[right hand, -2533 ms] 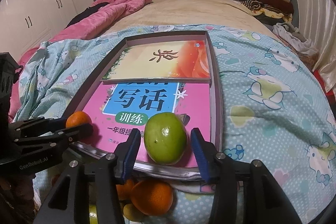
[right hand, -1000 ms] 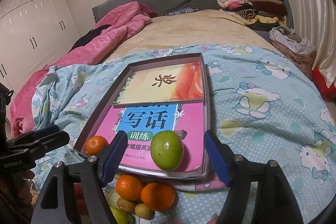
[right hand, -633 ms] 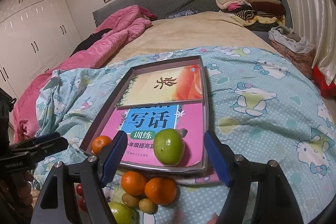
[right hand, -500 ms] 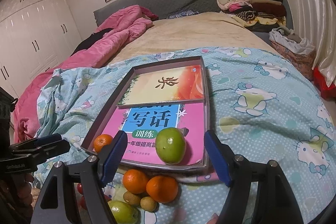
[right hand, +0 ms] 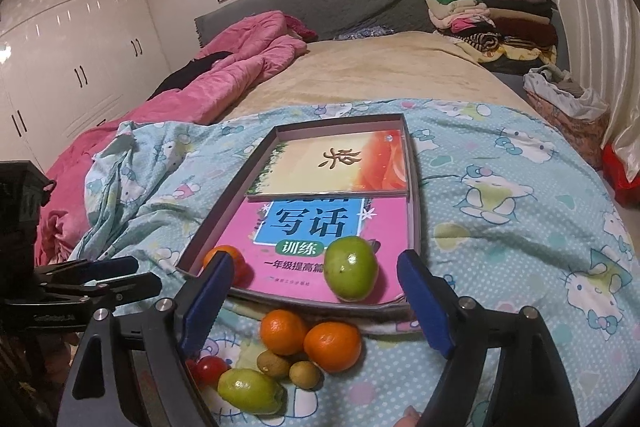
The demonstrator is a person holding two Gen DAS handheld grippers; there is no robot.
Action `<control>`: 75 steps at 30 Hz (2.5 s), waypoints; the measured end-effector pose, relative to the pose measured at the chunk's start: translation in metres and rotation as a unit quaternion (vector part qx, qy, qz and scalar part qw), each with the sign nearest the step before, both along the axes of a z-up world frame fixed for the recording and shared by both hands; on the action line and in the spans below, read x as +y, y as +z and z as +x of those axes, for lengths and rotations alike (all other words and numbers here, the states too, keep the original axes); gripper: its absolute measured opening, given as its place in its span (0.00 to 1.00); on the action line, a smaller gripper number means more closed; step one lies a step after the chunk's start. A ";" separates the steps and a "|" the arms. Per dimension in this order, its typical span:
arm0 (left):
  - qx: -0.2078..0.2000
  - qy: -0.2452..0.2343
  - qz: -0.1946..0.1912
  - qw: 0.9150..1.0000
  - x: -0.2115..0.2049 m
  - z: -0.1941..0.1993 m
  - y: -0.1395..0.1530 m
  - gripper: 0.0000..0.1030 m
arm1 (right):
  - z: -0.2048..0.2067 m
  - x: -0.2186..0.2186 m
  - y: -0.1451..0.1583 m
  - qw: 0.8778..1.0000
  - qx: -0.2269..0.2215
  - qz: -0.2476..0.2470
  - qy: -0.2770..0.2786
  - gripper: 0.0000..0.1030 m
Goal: Organize fruits
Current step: 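Withdraw both open grippers from the tray back toward the fruit pile, then grasp a red cherry tomato with the left gripper while the right grasps a green fruit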
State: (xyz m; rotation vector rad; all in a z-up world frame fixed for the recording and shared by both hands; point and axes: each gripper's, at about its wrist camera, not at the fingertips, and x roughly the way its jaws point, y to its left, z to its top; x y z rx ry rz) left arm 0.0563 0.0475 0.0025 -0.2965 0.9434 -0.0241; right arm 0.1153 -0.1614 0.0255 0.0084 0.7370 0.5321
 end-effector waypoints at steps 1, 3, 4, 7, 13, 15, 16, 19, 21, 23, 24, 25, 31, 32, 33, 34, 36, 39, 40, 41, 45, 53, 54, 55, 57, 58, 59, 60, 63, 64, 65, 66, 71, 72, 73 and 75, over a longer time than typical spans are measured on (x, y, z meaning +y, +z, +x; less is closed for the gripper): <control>0.003 -0.001 0.000 1.000 0.000 0.000 -0.001 0.74 | -0.001 0.001 0.000 1.000 0.001 0.000 0.001 0.81; 0.010 -0.004 0.001 1.000 -0.002 -0.002 -0.004 0.74 | -0.005 0.001 0.001 1.000 0.003 0.002 0.004 0.81; 0.012 -0.005 0.003 1.000 -0.002 -0.002 -0.004 0.74 | -0.007 0.002 0.002 1.000 0.004 0.004 0.005 0.81; 0.013 -0.008 0.008 1.000 -0.004 -0.004 -0.005 0.74 | -0.014 0.003 0.005 1.000 0.003 0.007 0.009 0.81; 0.012 -0.010 0.025 1.000 -0.008 -0.009 -0.002 0.74 | -0.024 0.004 0.005 1.000 0.007 0.006 0.009 0.81; 0.017 -0.013 0.027 0.999 -0.009 -0.010 -0.003 0.74 | -0.027 0.005 0.005 1.000 0.010 0.002 0.006 0.81; 0.019 -0.014 0.029 0.999 -0.009 -0.010 -0.004 0.74 | -0.028 0.006 0.004 1.000 0.012 0.003 0.007 0.81; 0.023 -0.016 0.030 0.999 -0.009 -0.011 -0.006 0.74 | -0.032 0.009 0.002 1.000 0.022 0.001 0.009 0.81; 0.027 -0.016 0.030 0.999 -0.010 -0.011 -0.008 0.74 | -0.036 0.012 0.000 1.000 0.025 -0.004 0.011 0.81; 0.030 -0.017 0.031 0.999 -0.009 -0.012 -0.009 0.74 | -0.040 0.016 -0.002 0.999 0.027 -0.011 0.017 0.81; 0.031 -0.018 0.030 0.999 -0.009 -0.013 -0.010 0.74 | -0.041 0.017 -0.003 0.999 0.027 -0.014 0.017 0.81; 0.031 -0.018 0.030 0.999 -0.009 -0.013 -0.010 0.74 | -0.043 0.018 -0.003 0.999 0.027 -0.015 0.020 0.81; 0.038 -0.026 0.026 0.999 -0.010 -0.018 -0.013 0.74 | -0.050 0.021 -0.006 0.999 0.037 -0.020 0.024 0.81; 0.039 -0.027 0.027 0.999 -0.010 -0.018 -0.013 0.74 | -0.051 0.021 -0.007 0.999 0.041 -0.020 0.026 0.81; 0.040 -0.028 0.028 0.998 -0.011 -0.019 -0.014 0.74 | -0.051 0.021 -0.008 0.998 0.043 -0.023 0.027 0.81; 0.041 -0.029 0.029 0.998 -0.012 -0.019 -0.015 0.74 | -0.052 0.021 -0.009 0.998 0.044 -0.027 0.025 0.81; 0.043 -0.030 0.031 0.998 -0.012 -0.020 -0.015 0.74 | -0.054 0.022 -0.011 0.998 0.048 -0.034 0.024 0.81; 0.050 -0.035 0.028 0.998 -0.014 -0.020 -0.018 0.74 | -0.055 0.021 -0.015 0.997 0.059 -0.038 0.023 0.81; 0.051 -0.036 0.028 0.998 -0.014 -0.020 -0.019 0.74 | -0.055 0.021 -0.016 0.997 0.061 -0.038 0.023 0.81; 0.053 -0.039 0.029 0.997 -0.015 -0.020 -0.020 0.74 | -0.056 0.021 -0.017 0.997 0.062 -0.040 0.023 0.81; 0.060 -0.046 0.026 0.997 -0.017 -0.018 -0.024 0.68 | -0.057 0.022 -0.019 0.997 0.066 -0.045 0.024 0.81; 0.076 -0.062 0.020 0.995 -0.023 -0.015 -0.032 0.49 | -0.058 0.029 -0.029 0.993 0.085 -0.068 0.036 0.81; 0.078 -0.063 0.019 0.995 -0.023 -0.014 -0.033 0.49 | -0.058 0.030 -0.030 0.993 0.087 -0.072 0.036 0.81; 0.079 -0.064 0.019 0.995 -0.024 -0.014 -0.034 0.49 | -0.058 0.031 -0.031 0.992 0.090 -0.077 0.036 0.81; 0.082 -0.068 0.016 0.994 -0.025 -0.013 -0.035 0.48 | -0.058 0.032 -0.035 0.991 0.096 -0.084 0.037 0.81; 0.082 -0.069 0.015 0.994 -0.026 -0.014 -0.036 0.46 | -0.058 0.032 -0.037 0.990 0.099 -0.088 0.037 0.81; 0.081 -0.070 0.013 0.994 -0.027 -0.013 -0.036 0.46 | -0.057 0.033 -0.039 0.989 0.103 -0.095 0.035 0.81; 0.081 -0.070 0.013 0.994 -0.027 -0.013 -0.036 0.46 | -0.057 0.034 -0.041 0.989 0.107 -0.099 0.034 0.81; 0.082 -0.066 0.014 0.994 -0.026 -0.012 -0.037 0.44 | -0.056 0.034 -0.048 0.986 0.126 -0.104 0.040 0.81; 0.082 -0.066 0.012 0.994 -0.026 -0.012 -0.037 0.40 | -0.056 0.035 -0.050 0.985 0.132 -0.105 0.043 0.80; 0.083 -0.066 0.012 0.994 -0.025 -0.012 -0.038 0.38 | -0.055 0.035 -0.053 0.984 0.136 -0.108 0.045 0.78; 0.084 -0.065 0.011 0.994 -0.025 -0.012 -0.038 0.37 | -0.055 0.036 -0.054 0.983 0.138 -0.109 0.047 0.77; 0.092 -0.065 -0.006 0.994 -0.021 -0.010 -0.041 0.35 | -0.057 0.041 -0.061 0.980 0.151 -0.115 0.062 0.66; 0.094 -0.064 -0.009 0.994 -0.020 -0.009 -0.042 0.34 | -0.057 0.043 -0.063 0.979 0.154 -0.118 0.065 0.65; 0.094 -0.064 -0.011 0.993 -0.020 -0.008 -0.043 0.33 | -0.057 0.044 -0.065 0.978 0.158 -0.120 0.068 0.63; 0.093 -0.068 -0.009 0.993 -0.024 -0.007 -0.042 0.30 | -0.056 0.046 -0.067 0.977 0.160 -0.123 0.069 0.62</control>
